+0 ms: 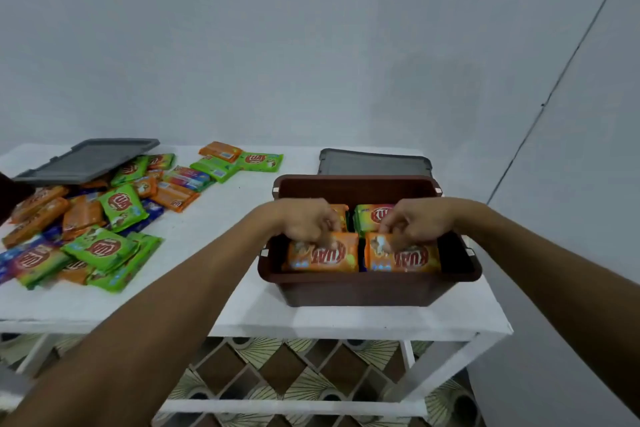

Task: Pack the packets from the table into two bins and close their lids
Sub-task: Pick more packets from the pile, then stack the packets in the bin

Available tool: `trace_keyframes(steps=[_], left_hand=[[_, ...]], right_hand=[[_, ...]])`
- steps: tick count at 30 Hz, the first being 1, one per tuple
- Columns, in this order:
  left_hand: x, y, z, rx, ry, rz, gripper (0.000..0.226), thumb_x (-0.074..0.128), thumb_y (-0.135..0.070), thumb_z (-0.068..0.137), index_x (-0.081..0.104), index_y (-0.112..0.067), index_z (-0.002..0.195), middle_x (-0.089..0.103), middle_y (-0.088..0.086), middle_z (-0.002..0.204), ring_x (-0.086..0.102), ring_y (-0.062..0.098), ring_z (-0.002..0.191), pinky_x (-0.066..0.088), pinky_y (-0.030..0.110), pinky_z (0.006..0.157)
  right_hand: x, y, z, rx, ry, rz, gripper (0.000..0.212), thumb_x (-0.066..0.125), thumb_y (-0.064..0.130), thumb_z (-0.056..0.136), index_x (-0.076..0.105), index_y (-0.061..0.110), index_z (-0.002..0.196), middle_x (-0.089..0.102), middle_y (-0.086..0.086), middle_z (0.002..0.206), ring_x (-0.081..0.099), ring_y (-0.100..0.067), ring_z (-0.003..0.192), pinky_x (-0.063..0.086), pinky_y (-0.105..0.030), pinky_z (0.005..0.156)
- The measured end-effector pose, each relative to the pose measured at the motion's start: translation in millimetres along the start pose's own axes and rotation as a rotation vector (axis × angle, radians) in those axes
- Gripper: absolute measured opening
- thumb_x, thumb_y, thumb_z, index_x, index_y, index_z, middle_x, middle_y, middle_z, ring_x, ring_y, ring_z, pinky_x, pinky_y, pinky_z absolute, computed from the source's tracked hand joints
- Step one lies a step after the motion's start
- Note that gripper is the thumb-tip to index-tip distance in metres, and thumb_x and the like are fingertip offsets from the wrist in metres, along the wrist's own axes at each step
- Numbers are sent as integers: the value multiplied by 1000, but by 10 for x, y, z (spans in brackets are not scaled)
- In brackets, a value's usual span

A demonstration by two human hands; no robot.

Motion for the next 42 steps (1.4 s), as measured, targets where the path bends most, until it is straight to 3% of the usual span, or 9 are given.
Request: trace_keyframes(steps=[3, 10, 16, 21, 24, 29, 34, 38, 42], left_hand=[[107, 36, 25, -14, 14, 286, 32, 65, -35, 90, 67, -15, 115, 67, 0, 111, 55, 12, 91, 40, 25, 78], [148, 27, -33, -6, 108, 267, 29, 65, -38, 90, 70, -20, 112, 68, -4, 111, 60, 15, 100, 49, 36, 93], [133, 14, -26, -28, 147, 263, 25, 64, -33, 92, 68, -23, 115, 66, -4, 114, 58, 14, 98, 46, 26, 83], [75, 44, -36, -42, 108, 277, 37, 64, -35, 91, 64, -23, 126, 62, -5, 125, 54, 11, 106, 44, 27, 92], [-162, 45, -101, 31, -84, 64, 30, 67, -32, 89, 68, -22, 117, 65, -8, 118, 62, 9, 105, 51, 34, 96], [-547, 326, -386, 14, -236, -246, 34, 66, -30, 91, 62, -19, 122, 69, -2, 113, 67, 10, 103, 52, 25, 91], [-900, 859, -632, 5, -413, -497, 24, 62, -20, 93, 64, -14, 116, 71, 7, 107, 70, 17, 97, 56, 32, 88], [-1025, 1747, -784, -186, -505, -189, 16, 59, -29, 94, 64, -25, 109, 69, -2, 108, 66, 10, 93, 54, 32, 87], [-1032, 2641, -959, -368, -436, 190, 32, 66, -25, 89, 64, -13, 119, 64, 5, 117, 60, 22, 105, 47, 32, 90]], right_hand=[[180, -19, 16, -13, 33, -173, 26, 62, 41, 91, 70, 28, 113, 70, 11, 106, 64, -8, 93, 51, -26, 86], [201, -78, 23, -44, 21, -148, 27, 64, 34, 91, 68, 28, 117, 70, 13, 108, 65, -4, 99, 52, -31, 94], [199, -66, 19, -52, 36, -169, 27, 63, 35, 92, 65, 27, 118, 69, 9, 111, 63, -6, 101, 51, -30, 94], [176, -58, 20, -65, 20, -181, 32, 60, 36, 93, 64, 25, 123, 67, 7, 118, 62, -7, 103, 51, -25, 92], [38, -3, 40, -110, -71, -77, 30, 59, 35, 94, 66, 26, 122, 71, 9, 108, 67, -5, 95, 55, -25, 87], [-291, 164, 169, -160, -263, -30, 24, 59, 34, 94, 65, 26, 117, 72, 8, 94, 68, -6, 85, 56, -33, 84], [-545, 541, 484, -206, -357, 34, 19, 59, 27, 95, 65, 21, 112, 74, 2, 92, 69, -7, 77, 52, -23, 72], [-768, 856, 907, -232, -471, 100, 10, 58, 23, 95, 67, 21, 99, 71, -2, 74, 66, -14, 58, 53, -30, 62], [-932, 1259, 1490, -250, -501, 52, 10, 61, 27, 93, 70, 24, 96, 67, 6, 66, 59, -1, 54, 48, -26, 62]])
Point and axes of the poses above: each hand's wrist, its own z-axis towards the middle knuckle, its own x-axis out of the palm, y = z × x, the point moved 8 cm from there along z, towards the middle knuckle
